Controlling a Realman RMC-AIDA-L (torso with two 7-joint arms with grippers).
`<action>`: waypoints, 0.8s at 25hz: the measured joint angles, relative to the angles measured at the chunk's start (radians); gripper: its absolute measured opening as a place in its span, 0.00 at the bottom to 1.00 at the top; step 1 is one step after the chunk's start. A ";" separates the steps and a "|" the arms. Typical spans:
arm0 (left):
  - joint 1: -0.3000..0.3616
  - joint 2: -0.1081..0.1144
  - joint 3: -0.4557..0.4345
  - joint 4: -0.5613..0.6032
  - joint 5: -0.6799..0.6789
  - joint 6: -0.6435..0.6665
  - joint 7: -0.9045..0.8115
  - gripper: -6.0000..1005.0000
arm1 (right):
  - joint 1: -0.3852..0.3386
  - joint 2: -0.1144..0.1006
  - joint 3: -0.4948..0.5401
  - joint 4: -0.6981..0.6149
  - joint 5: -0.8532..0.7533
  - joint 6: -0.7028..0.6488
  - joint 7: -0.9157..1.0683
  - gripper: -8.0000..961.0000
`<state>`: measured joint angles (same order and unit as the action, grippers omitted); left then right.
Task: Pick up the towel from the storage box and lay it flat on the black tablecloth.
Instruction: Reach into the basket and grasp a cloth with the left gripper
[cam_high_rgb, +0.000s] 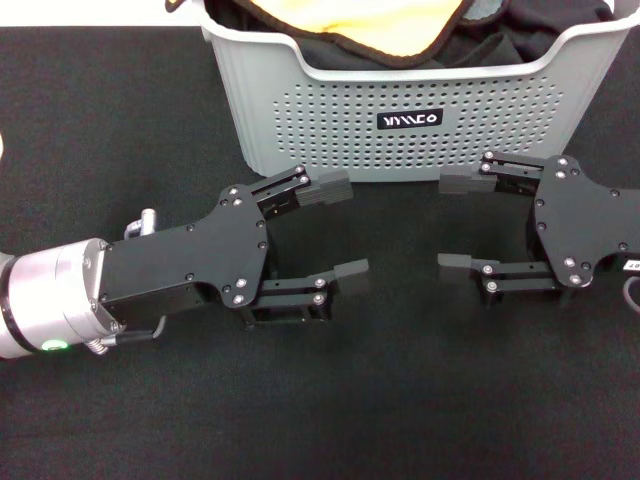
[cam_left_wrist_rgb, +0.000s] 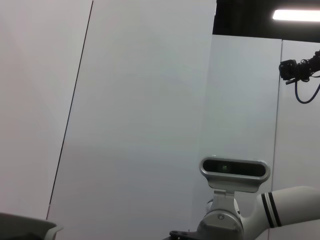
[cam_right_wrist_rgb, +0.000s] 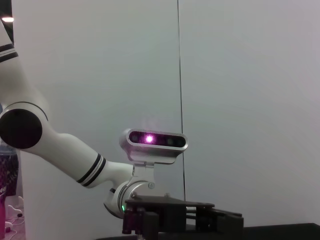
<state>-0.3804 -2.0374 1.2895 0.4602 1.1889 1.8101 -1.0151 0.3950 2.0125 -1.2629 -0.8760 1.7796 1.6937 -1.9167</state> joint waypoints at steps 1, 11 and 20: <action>0.000 0.000 0.000 0.000 0.000 0.000 0.000 0.87 | 0.000 0.000 -0.002 0.000 0.000 0.000 -0.003 0.81; -0.002 0.002 -0.001 0.002 0.001 0.000 0.001 0.86 | 0.007 0.000 -0.018 0.014 0.000 0.000 -0.027 0.81; -0.028 -0.011 -0.098 0.064 -0.105 0.011 -0.001 0.84 | 0.010 0.000 -0.017 0.060 0.000 -0.003 -0.049 0.81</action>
<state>-0.4081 -2.0481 1.1912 0.5242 1.0843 1.8214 -1.0157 0.4054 2.0126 -1.2803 -0.8160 1.7795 1.6907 -1.9654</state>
